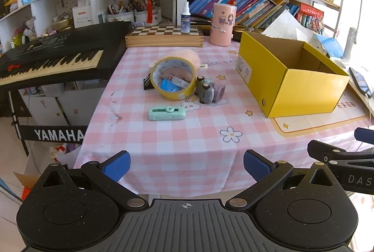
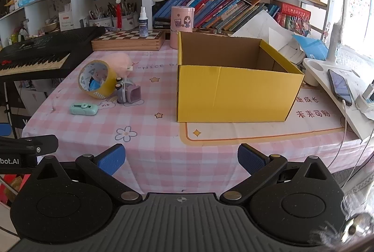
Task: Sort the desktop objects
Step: 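Move both tools toward the objects beside the tape roll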
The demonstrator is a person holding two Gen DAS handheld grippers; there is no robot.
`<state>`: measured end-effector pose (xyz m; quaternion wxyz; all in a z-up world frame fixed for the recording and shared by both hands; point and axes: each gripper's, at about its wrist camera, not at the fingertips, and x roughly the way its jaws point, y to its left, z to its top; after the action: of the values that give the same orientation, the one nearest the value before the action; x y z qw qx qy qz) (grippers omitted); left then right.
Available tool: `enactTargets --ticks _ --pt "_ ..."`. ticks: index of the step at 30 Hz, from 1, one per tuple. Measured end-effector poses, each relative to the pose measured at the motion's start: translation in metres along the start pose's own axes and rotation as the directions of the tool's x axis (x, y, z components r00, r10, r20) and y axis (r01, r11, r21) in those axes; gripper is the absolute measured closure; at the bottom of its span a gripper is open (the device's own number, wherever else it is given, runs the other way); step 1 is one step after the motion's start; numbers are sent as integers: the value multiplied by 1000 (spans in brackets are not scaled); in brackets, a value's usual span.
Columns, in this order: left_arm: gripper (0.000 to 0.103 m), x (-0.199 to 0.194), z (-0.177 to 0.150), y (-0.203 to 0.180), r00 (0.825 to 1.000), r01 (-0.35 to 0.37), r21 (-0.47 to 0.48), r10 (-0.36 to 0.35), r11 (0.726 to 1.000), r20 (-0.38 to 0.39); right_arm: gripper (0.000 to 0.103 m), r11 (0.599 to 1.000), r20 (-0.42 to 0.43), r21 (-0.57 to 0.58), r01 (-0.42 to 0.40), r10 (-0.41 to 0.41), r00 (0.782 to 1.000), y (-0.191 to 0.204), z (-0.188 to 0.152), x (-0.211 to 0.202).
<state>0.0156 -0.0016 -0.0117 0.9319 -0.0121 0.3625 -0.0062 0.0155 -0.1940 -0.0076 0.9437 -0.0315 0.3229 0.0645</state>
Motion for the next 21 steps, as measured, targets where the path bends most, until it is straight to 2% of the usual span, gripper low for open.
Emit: enactTargets --ticks 21 --pt "0 -4 -1 2 999 32 4 -32 999 12 0 1000 13 -3 -2 2 1000 4 3 -4"
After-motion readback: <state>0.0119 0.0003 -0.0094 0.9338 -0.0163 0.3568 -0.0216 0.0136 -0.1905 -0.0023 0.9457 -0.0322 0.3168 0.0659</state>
